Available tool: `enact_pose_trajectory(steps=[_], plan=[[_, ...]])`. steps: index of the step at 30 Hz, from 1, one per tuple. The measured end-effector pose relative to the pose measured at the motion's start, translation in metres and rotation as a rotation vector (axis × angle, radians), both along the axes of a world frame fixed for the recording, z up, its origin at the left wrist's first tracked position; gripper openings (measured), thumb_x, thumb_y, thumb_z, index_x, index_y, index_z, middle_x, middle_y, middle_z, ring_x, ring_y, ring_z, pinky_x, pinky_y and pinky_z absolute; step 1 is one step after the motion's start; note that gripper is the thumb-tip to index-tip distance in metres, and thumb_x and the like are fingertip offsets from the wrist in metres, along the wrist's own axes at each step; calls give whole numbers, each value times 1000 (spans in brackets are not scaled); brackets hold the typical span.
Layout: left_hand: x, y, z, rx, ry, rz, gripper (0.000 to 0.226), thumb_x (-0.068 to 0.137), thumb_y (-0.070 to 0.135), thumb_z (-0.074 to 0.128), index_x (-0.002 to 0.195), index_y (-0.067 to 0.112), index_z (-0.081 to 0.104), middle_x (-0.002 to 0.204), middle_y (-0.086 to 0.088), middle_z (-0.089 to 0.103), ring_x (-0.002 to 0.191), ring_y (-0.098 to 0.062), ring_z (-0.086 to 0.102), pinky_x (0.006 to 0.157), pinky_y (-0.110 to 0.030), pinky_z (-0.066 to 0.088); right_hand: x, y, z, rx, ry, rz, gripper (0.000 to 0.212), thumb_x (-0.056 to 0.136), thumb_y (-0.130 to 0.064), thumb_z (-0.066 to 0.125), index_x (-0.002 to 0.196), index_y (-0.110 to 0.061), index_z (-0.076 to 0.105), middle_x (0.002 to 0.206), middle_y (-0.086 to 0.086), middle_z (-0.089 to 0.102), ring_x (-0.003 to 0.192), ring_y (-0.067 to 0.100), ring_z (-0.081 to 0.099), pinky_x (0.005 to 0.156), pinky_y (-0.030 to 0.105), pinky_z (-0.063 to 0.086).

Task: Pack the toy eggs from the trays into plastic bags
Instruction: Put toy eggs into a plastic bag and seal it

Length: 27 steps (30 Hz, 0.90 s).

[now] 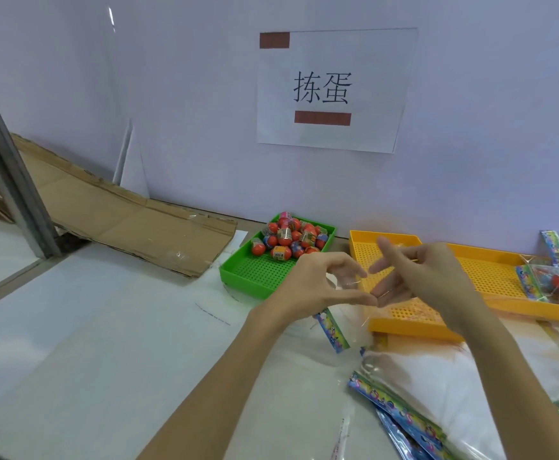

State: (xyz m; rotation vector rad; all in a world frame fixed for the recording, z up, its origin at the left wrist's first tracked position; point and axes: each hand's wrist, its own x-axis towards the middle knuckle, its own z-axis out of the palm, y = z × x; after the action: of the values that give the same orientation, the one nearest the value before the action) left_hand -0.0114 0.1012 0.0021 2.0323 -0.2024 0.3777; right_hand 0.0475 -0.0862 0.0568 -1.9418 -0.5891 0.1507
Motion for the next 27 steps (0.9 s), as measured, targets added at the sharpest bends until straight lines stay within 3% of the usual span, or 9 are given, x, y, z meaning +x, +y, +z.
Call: enact_pose_trajectory(steps=[4, 6, 9, 12, 14, 18, 23, 25, 27], plan=[[1, 2, -2, -154, 47, 31, 22, 83, 34, 88, 91, 18, 76, 71, 1, 75, 66, -11, 72, 65, -15, 50, 1, 6, 13, -13, -319, -245, 44, 107, -37, 51, 74, -17, 72, 59, -4, 73, 51, 14, 71, 65, 35, 56], [2, 0, -3, -213, 82, 60, 19, 89, 30, 83, 90, 13, 76, 73, -3, 77, 61, -12, 71, 57, -20, 53, 0, 26, 21, -65, -450, -248, 34, 106, -32, 53, 82, -18, 73, 69, -6, 75, 63, 12, 72, 70, 36, 56], [6, -1, -6, -225, 92, 167, 19, 95, 17, 76, 82, 3, 73, 67, -1, 76, 48, -14, 66, 46, -25, 50, 4, 72, 24, -259, -548, -106, 20, 104, -16, 54, 107, -14, 74, 107, 3, 74, 99, 22, 67, 85, 35, 51], [8, 0, -11, -101, 65, 273, 27, 89, 12, 72, 68, -4, 66, 61, -7, 72, 46, -20, 55, 49, -35, 49, 13, 118, 22, -558, -624, 95, 41, 97, 3, 50, 129, -17, 66, 131, 10, 62, 121, 32, 57, 99, 44, 49], [9, 1, -11, -93, 72, 283, 22, 87, 9, 69, 74, -8, 69, 68, -16, 74, 46, -26, 58, 45, -43, 53, 23, 138, 22, -720, -571, 206, 56, 93, 8, 50, 142, -17, 57, 138, 15, 56, 126, 36, 54, 101, 46, 49], [9, 2, -10, -151, 109, 255, 12, 87, 11, 70, 85, 0, 76, 70, -3, 77, 33, -14, 48, 31, -23, 39, 43, 155, 19, -919, -522, 273, 44, 93, 5, 56, 133, -11, 66, 130, 19, 65, 118, 38, 61, 98, 45, 54], [9, 2, -11, -131, 155, 220, 14, 87, 14, 72, 82, 2, 77, 71, -5, 77, 43, -8, 57, 36, -24, 43, 54, 151, 5, -846, -542, 193, 25, 92, -9, 67, 115, 0, 73, 115, 21, 70, 113, 36, 63, 93, 43, 54], [9, 2, -10, -152, 146, 200, 19, 91, 21, 76, 82, 3, 77, 71, -4, 78, 53, 0, 62, 53, -19, 47, 54, 141, 5, -633, -569, 136, 26, 99, -18, 65, 117, -1, 71, 109, 18, 69, 114, 32, 56, 91, 36, 48], [8, 2, -8, -181, 138, 183, 26, 94, 28, 77, 83, 4, 77, 71, -4, 78, 58, -2, 66, 66, -24, 52, 51, 123, 11, -321, -573, 48, 23, 101, -24, 65, 115, -8, 72, 104, 12, 63, 103, 23, 55, 86, 27, 42]])
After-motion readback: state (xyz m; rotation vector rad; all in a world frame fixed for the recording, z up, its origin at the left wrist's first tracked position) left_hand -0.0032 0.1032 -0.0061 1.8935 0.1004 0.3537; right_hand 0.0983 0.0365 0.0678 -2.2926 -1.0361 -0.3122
